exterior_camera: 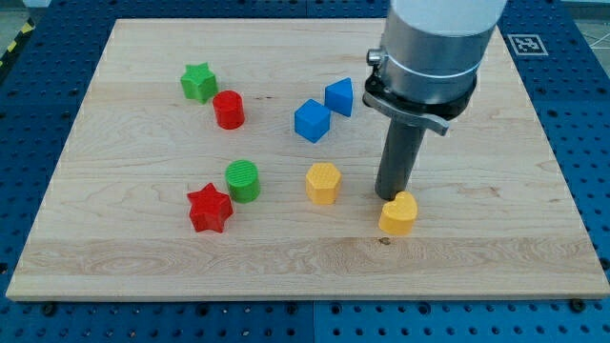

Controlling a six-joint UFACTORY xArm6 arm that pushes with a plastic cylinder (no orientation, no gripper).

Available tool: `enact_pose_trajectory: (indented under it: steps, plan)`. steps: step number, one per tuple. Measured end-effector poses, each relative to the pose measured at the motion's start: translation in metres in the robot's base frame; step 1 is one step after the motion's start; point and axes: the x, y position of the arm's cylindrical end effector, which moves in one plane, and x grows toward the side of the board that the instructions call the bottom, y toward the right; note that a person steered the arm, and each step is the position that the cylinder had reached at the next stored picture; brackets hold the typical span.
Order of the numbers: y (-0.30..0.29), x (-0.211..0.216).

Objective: Move yellow heart towards bottom center

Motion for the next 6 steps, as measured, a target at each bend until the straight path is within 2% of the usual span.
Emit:
enact_pose_trajectory:
  steps: [2, 3, 6]
  plan:
    - [0.002, 0.014]
    - [0.009, -0.003]
    - [0.081, 0.029]
